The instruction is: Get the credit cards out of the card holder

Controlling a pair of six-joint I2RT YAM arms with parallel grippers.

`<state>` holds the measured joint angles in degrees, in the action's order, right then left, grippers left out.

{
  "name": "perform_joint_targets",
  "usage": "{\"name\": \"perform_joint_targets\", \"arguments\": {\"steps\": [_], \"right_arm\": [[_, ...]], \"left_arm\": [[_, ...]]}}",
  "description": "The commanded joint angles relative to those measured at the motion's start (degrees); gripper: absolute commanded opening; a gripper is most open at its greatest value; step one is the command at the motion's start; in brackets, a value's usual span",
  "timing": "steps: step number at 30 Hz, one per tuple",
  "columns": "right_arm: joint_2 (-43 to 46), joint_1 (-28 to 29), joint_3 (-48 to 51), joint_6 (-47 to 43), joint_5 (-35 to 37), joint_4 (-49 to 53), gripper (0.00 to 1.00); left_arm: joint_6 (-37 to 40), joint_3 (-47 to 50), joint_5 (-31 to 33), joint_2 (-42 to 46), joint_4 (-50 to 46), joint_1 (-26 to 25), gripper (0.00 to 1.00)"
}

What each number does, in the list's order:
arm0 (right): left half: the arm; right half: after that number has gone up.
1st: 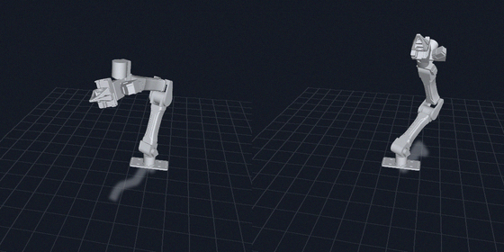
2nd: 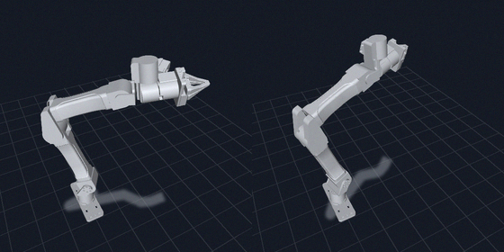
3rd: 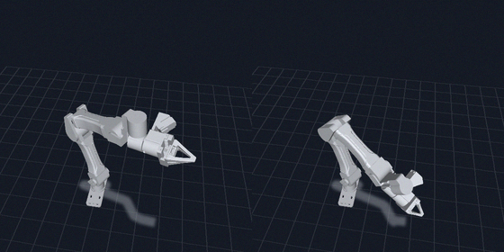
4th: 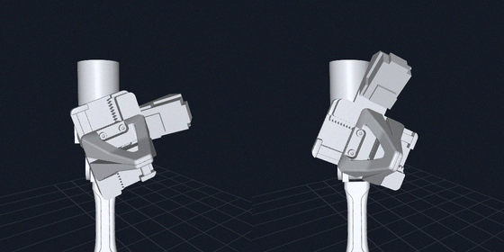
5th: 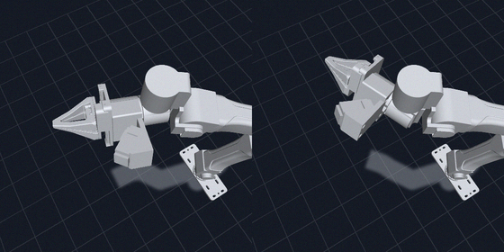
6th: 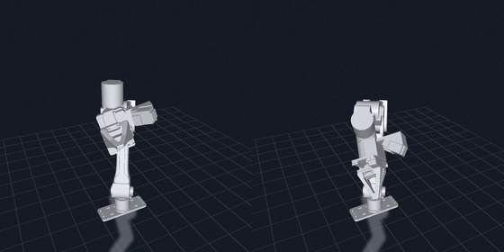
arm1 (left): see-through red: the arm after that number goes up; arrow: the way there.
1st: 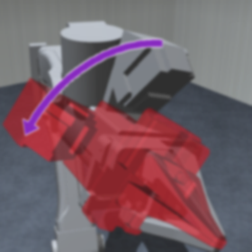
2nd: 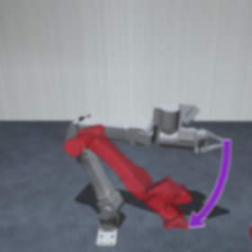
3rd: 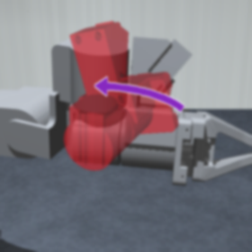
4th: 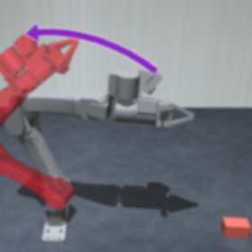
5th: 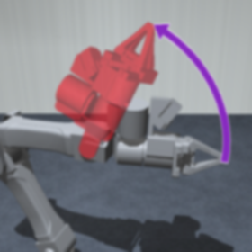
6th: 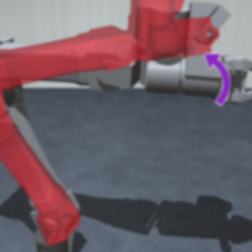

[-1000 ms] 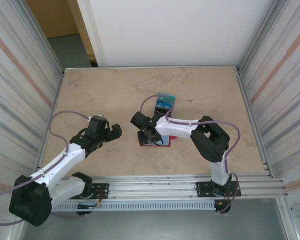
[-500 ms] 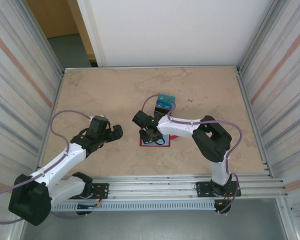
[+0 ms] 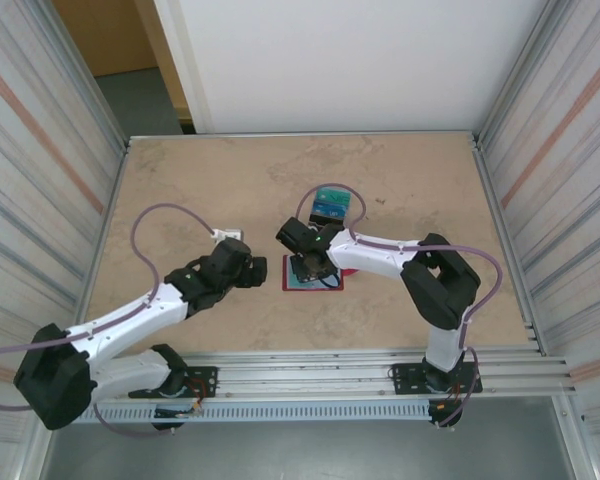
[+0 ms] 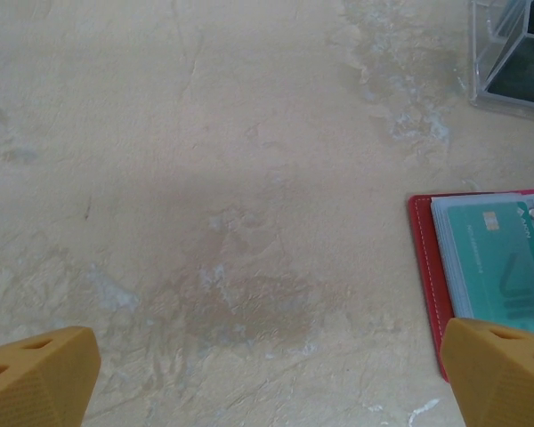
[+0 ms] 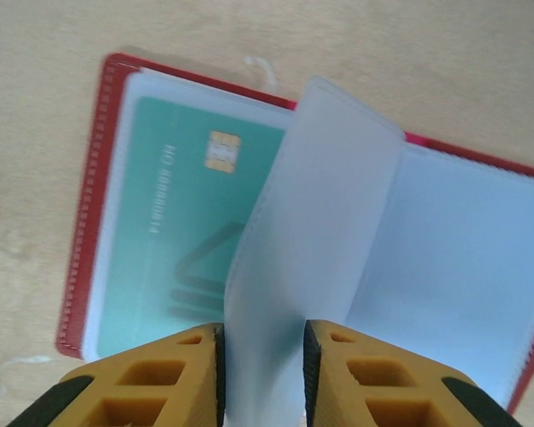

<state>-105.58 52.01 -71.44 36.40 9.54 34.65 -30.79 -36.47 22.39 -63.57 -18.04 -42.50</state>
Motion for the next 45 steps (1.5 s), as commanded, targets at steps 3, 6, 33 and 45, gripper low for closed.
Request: {"name": "perform_joint_targets", "arguments": {"steps": [3,6,33,45], "right_arm": [[4.96,-1.22,2.94,-0.37,3.59,1.76,0.32],[6.47,-2.2,4.84,-0.11,4.22,1.23,0.33],[7.88,-12.66,12.95,-5.02,2.95,-4.51,0.32],[16.67,-11.28,12.55,-1.87,-4.66,-6.81,0.31]], "left_arm": [[3.11,-2.35,5.25,-4.83,4.84,-3.22,0.99],[3.47,-2.83,4.79,-7.99,7.0,-4.16,0.99],[-1.42,-8.16,1.7,-24.91,7.78,-8.55,0.99],[-5.66,-8.11,-1.27,-25.37,9.81,-7.38,0.99]]}}
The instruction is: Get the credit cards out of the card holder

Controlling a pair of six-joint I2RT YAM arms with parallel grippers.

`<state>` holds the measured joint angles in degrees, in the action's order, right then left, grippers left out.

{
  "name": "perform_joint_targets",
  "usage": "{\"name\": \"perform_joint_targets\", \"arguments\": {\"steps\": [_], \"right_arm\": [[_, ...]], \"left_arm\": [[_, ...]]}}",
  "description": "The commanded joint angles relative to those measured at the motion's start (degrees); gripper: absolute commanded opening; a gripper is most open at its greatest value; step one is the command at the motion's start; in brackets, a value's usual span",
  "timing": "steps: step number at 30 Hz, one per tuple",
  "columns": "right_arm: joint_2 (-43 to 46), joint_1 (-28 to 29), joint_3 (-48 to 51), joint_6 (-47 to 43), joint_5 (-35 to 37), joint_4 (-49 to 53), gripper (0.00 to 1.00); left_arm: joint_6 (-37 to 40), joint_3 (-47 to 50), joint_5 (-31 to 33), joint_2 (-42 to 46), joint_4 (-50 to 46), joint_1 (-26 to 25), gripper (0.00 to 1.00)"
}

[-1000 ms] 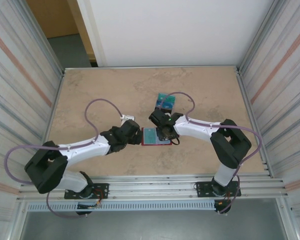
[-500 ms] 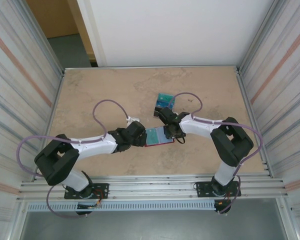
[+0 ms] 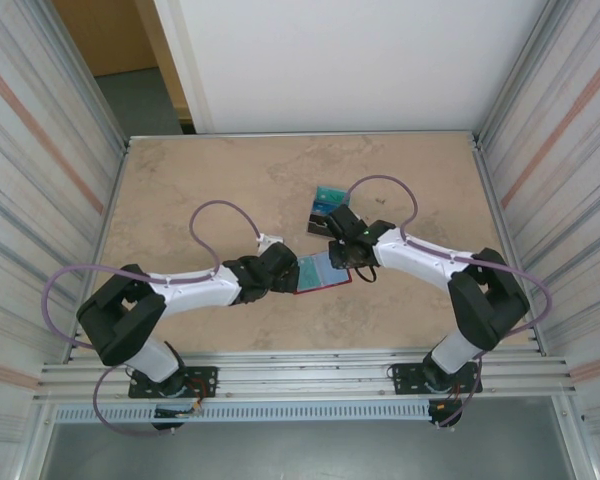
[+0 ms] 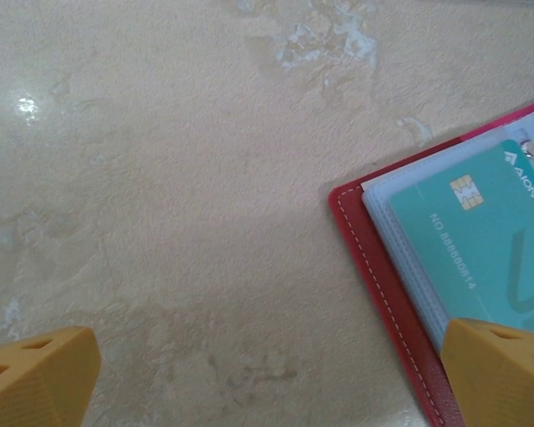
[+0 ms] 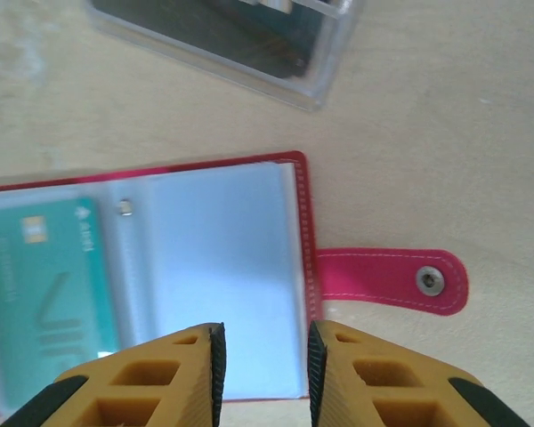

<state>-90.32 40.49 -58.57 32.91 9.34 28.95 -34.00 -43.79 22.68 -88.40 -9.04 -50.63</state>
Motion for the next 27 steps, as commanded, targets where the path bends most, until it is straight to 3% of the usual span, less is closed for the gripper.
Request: {"name": "perform_joint_targets", "arguments": {"steps": [1,5,15,19,27], "right_arm": [[1.35,0.16,-0.3,1.76,-6.46,-1.88,0.32],[-0.49,-0.99,-0.19,2.78,-14.74,-5.61,0.34],[-6.12,-4.31,1.37,4.08,-24.76,-11.69,0.29],[-7.4,-4.55,1.83,4.01,-27.52,-13.4,0.24],[-9.98,-4.64,1.96,3.66,-29.64,-14.95,0.27]], "left_arm": [[-2.84,-0.62,-2.23,-0.74,1.37,1.24,0.99],[-3.53,0.05,-3.7,-1.5,2.37,2.46,0.99],[-3.27,-1.04,-4.23,-3.88,1.03,2.64,0.99],[-3.86,-0.99,-3.67,-3.97,-0.36,2.87,0.99],[-3.72,-1.34,-4.11,-5.18,-0.67,2.83,0.99]]}}
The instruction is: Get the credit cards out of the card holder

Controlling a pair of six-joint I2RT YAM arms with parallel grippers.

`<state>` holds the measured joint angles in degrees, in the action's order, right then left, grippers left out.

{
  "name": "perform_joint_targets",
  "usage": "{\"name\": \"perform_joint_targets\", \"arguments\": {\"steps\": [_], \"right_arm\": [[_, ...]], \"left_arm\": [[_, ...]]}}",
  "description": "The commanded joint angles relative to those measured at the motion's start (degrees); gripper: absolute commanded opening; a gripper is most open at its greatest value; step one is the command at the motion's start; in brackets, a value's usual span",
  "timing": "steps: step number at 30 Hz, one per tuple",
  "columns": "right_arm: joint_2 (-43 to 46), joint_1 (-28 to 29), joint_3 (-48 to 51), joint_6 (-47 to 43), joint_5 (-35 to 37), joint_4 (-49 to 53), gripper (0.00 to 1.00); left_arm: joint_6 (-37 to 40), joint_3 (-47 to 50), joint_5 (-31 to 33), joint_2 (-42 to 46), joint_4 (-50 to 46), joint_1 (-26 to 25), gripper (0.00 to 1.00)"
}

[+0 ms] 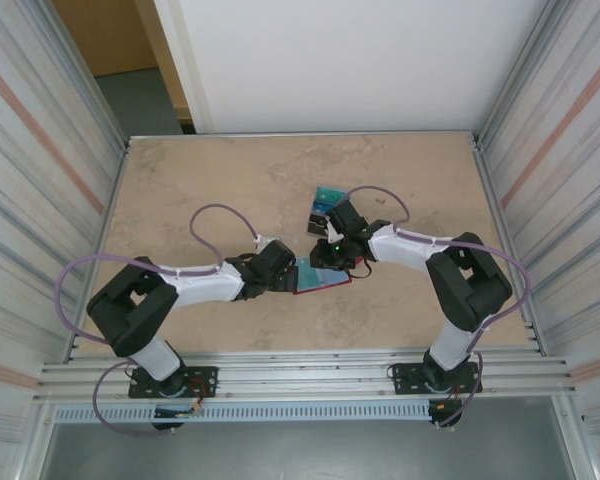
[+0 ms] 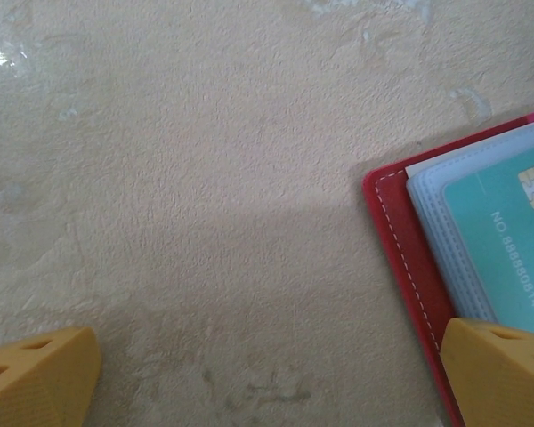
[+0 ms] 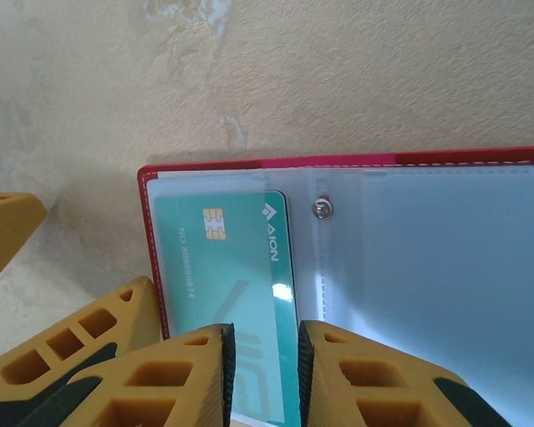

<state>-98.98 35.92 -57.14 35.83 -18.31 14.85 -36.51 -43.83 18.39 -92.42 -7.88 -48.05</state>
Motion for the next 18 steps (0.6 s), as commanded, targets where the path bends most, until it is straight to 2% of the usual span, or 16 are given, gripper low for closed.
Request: {"name": "perform_joint_targets", "arguments": {"steps": [1,18], "right_arm": [[-1.67,-0.07,0.55,0.65,-2.17,-0.88,0.27],[-4.96,0.11,1.15,0.35,-3.74,-1.92,0.28]], "left_arm": [[-1.21,-1.39,0.25,-1.27,-1.88,0.25,0.99],[-0.93,-3.0,0.73,-2.94,-4.25,0.29,0.99]]}}
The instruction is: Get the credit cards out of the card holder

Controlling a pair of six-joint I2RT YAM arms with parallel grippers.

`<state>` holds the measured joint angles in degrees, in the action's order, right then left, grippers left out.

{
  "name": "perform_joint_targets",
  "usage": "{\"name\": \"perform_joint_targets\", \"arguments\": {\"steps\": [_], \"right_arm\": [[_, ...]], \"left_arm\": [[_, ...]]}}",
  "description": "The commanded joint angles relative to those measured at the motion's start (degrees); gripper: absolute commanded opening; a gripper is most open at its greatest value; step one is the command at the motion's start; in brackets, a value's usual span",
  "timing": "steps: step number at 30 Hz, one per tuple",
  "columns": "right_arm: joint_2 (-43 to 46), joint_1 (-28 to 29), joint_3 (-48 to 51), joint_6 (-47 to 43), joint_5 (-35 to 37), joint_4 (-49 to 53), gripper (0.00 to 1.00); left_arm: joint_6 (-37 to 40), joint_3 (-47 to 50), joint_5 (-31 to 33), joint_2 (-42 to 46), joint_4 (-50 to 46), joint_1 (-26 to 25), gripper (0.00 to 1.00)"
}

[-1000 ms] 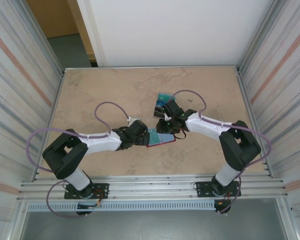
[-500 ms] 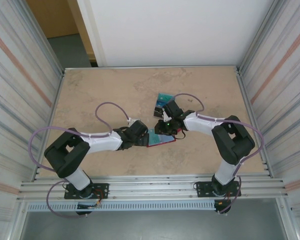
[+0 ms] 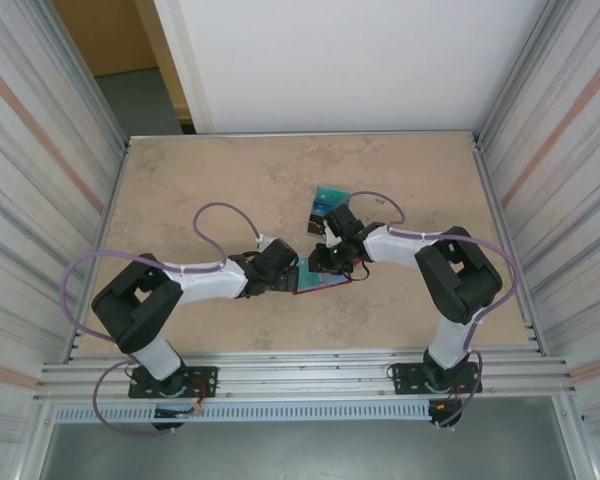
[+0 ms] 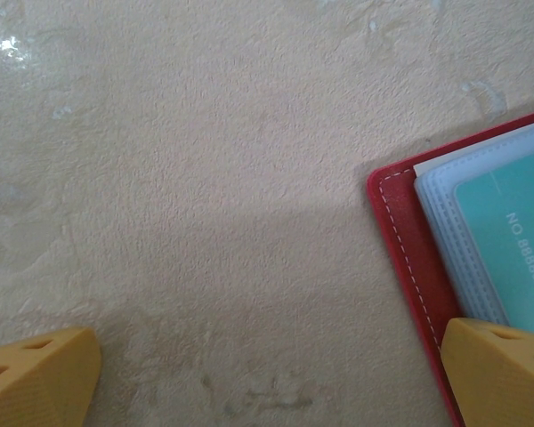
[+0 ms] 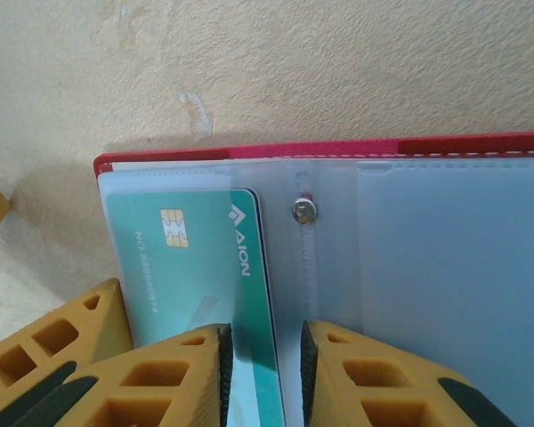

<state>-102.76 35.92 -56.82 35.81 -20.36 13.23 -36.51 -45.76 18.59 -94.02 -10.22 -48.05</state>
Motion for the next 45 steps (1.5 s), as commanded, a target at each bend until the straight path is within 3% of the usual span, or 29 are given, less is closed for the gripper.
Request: {"name": "perform_joint_targets", "arguments": {"steps": [1,8,28,45], "right_arm": [[-1.22,0.24,0.76,0.4,-2.07,-0.47,0.27],[0.13,0.28,1.87,0.79,-4.72,-2.75,0.26],[3.27,-4.42,8.43,5.53,-20.64,-16.42,0.21],[2.12,-6.39,10.58,6.66,-23.45,-20.86,0.14]], "left_arm": [[-0.93,-1.09,0.54,-1.34,-1.98,0.29,0.99],[-0.78,-1.53,0.49,-1.77,-2.72,0.26,0.99],[-1.64,-3.4,0.83,-2.2,-6.65,0.25,0.99],[-1.56,-4.21,0.88,-2.66,-7.78,0.26,0.99]]}}
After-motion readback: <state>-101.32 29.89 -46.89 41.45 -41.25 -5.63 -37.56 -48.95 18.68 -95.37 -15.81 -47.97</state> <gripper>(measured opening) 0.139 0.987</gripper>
